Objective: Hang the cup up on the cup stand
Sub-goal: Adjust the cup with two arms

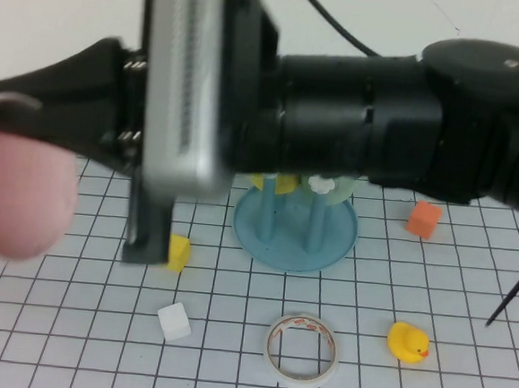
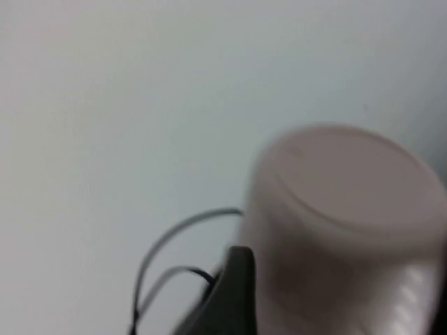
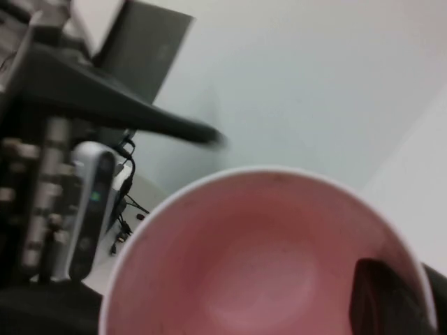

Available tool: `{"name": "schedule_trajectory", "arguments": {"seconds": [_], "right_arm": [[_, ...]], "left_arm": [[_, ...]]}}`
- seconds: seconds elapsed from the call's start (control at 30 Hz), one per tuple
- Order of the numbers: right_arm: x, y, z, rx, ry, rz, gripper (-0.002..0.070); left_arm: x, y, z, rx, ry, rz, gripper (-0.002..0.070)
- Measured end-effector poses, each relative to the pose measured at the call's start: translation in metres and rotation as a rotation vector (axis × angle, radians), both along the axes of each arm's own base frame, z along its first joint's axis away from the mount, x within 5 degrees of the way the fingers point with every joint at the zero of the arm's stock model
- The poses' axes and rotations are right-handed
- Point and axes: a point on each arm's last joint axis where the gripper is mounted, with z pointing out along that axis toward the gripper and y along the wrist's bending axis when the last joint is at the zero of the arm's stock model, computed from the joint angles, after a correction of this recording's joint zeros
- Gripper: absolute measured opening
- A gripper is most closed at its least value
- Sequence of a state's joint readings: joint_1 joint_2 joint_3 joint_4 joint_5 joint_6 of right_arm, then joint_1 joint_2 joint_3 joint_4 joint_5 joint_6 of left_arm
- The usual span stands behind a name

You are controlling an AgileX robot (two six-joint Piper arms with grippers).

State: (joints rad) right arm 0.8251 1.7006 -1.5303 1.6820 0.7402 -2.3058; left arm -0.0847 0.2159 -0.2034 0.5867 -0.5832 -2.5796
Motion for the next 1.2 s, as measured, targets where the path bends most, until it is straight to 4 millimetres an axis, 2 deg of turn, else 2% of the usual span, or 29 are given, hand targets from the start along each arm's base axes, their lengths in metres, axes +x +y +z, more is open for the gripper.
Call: {"name": "schedule_trajectory", "arguments": {"seconds": [0.13, 0.33, 0.53, 0.67, 0.83, 0.93, 1.1, 1.2], "right_arm": [[-0.016, 0.011, 0.0, 0.005, -0.133, 0.029, 0.0023], [-0.03, 0.02, -0.011, -0.1, -0.288, 0.081, 0.0023], [-0.027, 0.025, -0.02, -0.141, -0.291, 0.073, 0.0023], [-0.025, 0.026, -0.022, -0.15, -0.287, 0.058, 0.002], [-0.019, 0.028, -0.027, -0.179, -0.308, 0.016, 0.0038], [-0.016, 0.029, -0.031, -0.199, -0.297, -0.01, 0.0116], [-0.014, 0.029, -0.035, -0.236, -0.237, -0.024, 0.0337], [-0.012, 0.028, -0.04, -0.295, -0.213, -0.042, 0.0401]], "left_arm": [[0.003, 0.002, -0.003, -0.007, 0.047, 0.023, 0.068], [0.005, 0.004, -0.006, -0.006, 0.087, 0.048, 0.068], [0.008, 0.005, -0.01, 0.05, 0.108, 0.093, 0.0656], [0.009, 0.006, -0.012, 0.102, 0.113, 0.129, 0.0557], [0.011, 0.007, -0.015, 0.195, 0.118, 0.19, 0.0549], [0.011, 0.007, -0.016, 0.23, 0.111, 0.205, 0.0549], [0.011, 0.007, -0.016, 0.275, 0.096, 0.226, 0.0549], [0.011, 0.007, -0.016, 0.353, 0.066, 0.263, 0.0549]]}}
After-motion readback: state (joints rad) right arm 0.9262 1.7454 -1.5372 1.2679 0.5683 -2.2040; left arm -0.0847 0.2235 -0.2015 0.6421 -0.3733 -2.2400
